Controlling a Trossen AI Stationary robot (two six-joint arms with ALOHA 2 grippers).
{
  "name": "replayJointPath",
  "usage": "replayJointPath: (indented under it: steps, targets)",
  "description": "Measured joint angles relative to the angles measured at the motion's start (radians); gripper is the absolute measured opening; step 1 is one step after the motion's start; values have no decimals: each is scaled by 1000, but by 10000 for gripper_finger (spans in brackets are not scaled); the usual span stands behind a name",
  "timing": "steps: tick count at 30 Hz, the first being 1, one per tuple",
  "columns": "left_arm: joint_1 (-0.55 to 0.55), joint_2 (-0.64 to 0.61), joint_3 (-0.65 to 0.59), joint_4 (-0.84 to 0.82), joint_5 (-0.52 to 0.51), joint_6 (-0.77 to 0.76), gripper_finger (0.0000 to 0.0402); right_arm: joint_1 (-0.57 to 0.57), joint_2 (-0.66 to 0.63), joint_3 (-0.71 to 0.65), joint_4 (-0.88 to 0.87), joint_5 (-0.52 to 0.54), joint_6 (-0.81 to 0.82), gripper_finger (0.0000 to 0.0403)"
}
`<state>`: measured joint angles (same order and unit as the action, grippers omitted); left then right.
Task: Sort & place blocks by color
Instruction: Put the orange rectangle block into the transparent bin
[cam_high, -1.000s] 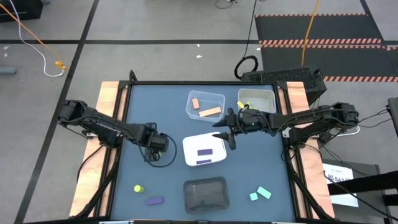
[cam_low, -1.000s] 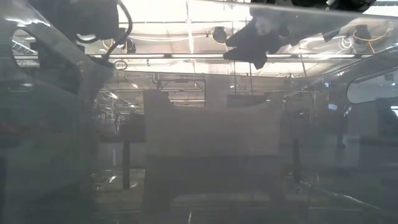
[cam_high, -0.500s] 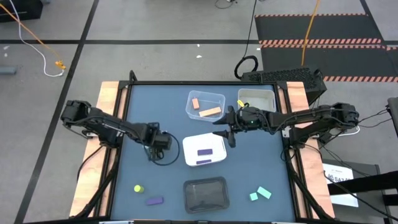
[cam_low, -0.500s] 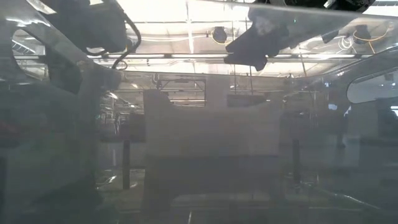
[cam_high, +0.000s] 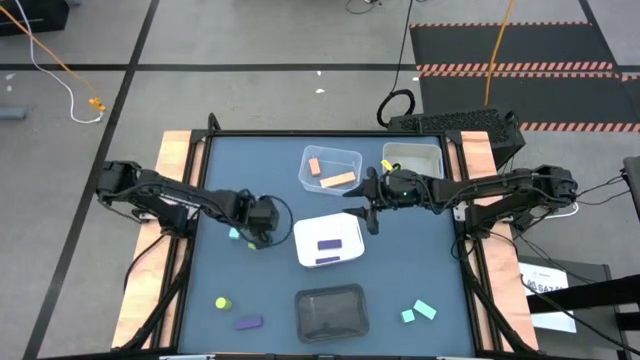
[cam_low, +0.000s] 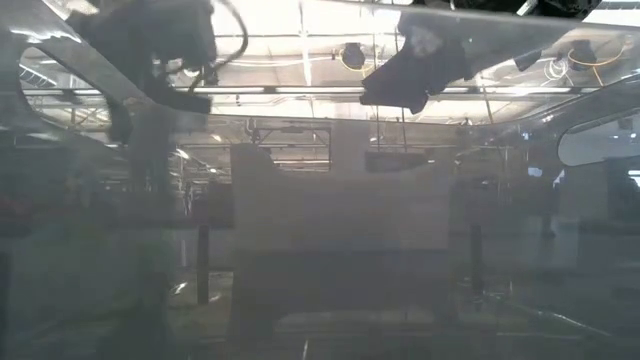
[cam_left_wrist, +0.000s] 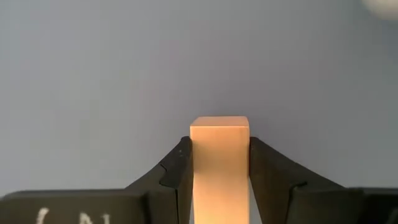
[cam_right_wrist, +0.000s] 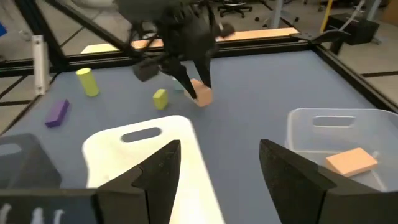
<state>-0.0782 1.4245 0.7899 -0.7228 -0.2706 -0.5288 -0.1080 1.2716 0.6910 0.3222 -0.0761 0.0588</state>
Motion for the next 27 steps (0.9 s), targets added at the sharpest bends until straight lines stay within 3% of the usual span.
replayJointPath:
  steps: [4,9,15,19,22,27]
  targets:
    - [25,-45,67,18,-149,50,121,-39,0,0,-3,1,1,210]
    - [41,-106,141,315,-295,267,121,-87,0,0,-26,1,4,210]
    - [57,-126,146,914,-306,705,121,-137,0,-15,-18,2,0,210]
    - [75,-119,145,1195,-271,869,121,-161,0,-46,4,2,2,210]
    - [97,-117,145,1260,-205,879,121,-173,0,-64,6,3,6,210]
    - [138,-108,145,1235,-158,806,121,-184,0,-81,10,72,1,210]
